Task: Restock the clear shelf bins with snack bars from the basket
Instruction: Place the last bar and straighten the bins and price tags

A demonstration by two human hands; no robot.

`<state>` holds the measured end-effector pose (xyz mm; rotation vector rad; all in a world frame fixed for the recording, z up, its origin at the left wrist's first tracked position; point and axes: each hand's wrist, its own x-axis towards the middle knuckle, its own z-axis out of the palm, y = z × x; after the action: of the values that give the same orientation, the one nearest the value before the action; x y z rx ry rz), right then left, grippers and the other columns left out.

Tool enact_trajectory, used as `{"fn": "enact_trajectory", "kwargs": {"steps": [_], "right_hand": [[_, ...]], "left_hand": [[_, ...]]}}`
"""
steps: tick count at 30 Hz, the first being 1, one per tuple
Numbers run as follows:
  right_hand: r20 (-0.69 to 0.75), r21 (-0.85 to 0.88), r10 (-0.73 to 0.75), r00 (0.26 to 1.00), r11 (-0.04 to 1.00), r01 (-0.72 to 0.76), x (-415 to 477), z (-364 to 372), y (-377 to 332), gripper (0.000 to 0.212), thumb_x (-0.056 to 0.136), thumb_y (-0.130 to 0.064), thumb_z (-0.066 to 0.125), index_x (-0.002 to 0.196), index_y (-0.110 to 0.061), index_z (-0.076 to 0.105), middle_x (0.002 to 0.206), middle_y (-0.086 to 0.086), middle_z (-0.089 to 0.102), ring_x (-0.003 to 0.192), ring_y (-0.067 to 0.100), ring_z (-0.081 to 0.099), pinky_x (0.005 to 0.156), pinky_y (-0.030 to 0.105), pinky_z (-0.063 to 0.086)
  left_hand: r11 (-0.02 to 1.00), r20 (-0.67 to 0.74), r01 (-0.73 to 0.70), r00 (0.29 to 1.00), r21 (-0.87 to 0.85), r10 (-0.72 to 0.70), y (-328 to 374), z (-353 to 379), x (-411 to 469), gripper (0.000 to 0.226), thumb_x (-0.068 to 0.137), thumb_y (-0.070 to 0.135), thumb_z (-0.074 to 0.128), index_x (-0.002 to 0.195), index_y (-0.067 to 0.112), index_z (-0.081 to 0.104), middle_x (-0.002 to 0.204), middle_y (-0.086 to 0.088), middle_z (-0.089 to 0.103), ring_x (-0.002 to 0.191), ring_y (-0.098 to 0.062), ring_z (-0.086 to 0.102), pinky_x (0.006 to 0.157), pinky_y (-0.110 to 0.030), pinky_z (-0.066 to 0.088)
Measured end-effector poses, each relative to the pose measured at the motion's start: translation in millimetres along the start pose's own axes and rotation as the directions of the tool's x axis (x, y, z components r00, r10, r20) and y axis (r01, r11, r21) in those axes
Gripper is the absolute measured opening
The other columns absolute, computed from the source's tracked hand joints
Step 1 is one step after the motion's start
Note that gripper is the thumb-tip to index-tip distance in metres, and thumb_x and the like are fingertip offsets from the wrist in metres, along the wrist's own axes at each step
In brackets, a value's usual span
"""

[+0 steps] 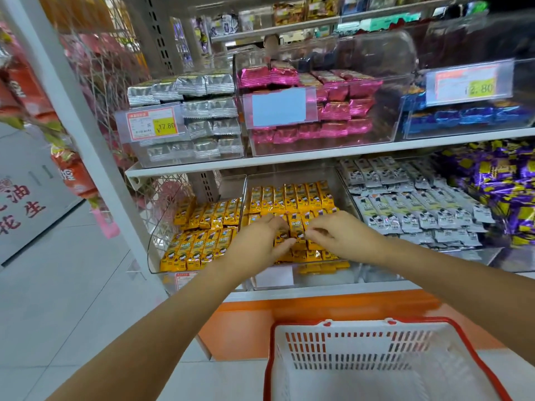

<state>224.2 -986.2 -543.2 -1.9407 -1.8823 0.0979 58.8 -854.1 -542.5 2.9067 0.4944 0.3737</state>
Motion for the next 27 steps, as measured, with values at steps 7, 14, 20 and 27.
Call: {"fn": "enact_trajectory", "kwargs": {"steps": [7, 14, 20, 27], "right_hand": [[0.639, -0.046, 0.385, 0.666, 0.883, -0.467, 28.9, 6.1, -5.9, 0.045, 0.103, -0.033, 0.033, 0.099, -0.003, 0.066, 0.102, 0.013, 0.071, 0.082, 0.021, 0.064, 0.087, 0.036, 0.053], [0.605, -0.24, 0.461, 0.649, 0.883, -0.404, 38.7, -7.2, -15.7, 0.032, 0.097, -0.013, 0.039, 0.096, 0.0, 0.068, 0.082, 0.009, 0.067, 0.063, 0.018, 0.061, 0.067, 0.029, 0.054], [0.636, -0.43, 0.525, 0.565, 0.85, -0.305, 26.7, -14.3, -6.7, 0.035, 0.1, -0.016, 0.033, 0.071, -0.011, 0.052, 0.07, 0.004, 0.053, 0.062, 0.016, 0.049, 0.066, 0.03, 0.046], [0.74, -0.218, 0.526, 0.419, 0.777, -0.59, 24.3, -14.5, 0.3, 0.036, 0.096, -0.021, 0.037, 0.105, 0.003, 0.062, 0.094, 0.015, 0.064, 0.079, 0.024, 0.062, 0.087, 0.036, 0.052]], "left_hand": [[0.919, 0.63, 0.36, 0.754, -0.159, -0.186, 16.9, 12.8, 28.5, 0.055, 0.096, 0.054, 0.031, 0.095, 0.01, 0.064, 0.086, -0.006, 0.055, 0.083, -0.02, 0.049, 0.077, -0.028, 0.035], [0.852, 0.826, 0.493, 0.544, -0.174, -0.146, 22.9, 22.8, 52.1, 0.06, 0.097, 0.045, 0.026, 0.117, 0.004, 0.066, 0.122, -0.011, 0.064, 0.09, -0.018, 0.051, 0.073, -0.026, 0.04], [0.855, 0.813, 0.466, 0.575, -0.229, -0.096, 27.3, 25.3, 50.1, 0.05, 0.099, 0.029, 0.027, 0.121, 0.0, 0.061, 0.125, -0.009, 0.063, 0.115, -0.024, 0.055, 0.103, -0.034, 0.037], [0.847, 0.78, 0.47, 0.616, -0.249, -0.113, 32.5, 27.5, 49.8, 0.03, 0.097, 0.01, 0.032, 0.083, 0.009, 0.058, 0.085, -0.005, 0.061, 0.062, 0.001, 0.056, 0.061, -0.009, 0.044]]}}
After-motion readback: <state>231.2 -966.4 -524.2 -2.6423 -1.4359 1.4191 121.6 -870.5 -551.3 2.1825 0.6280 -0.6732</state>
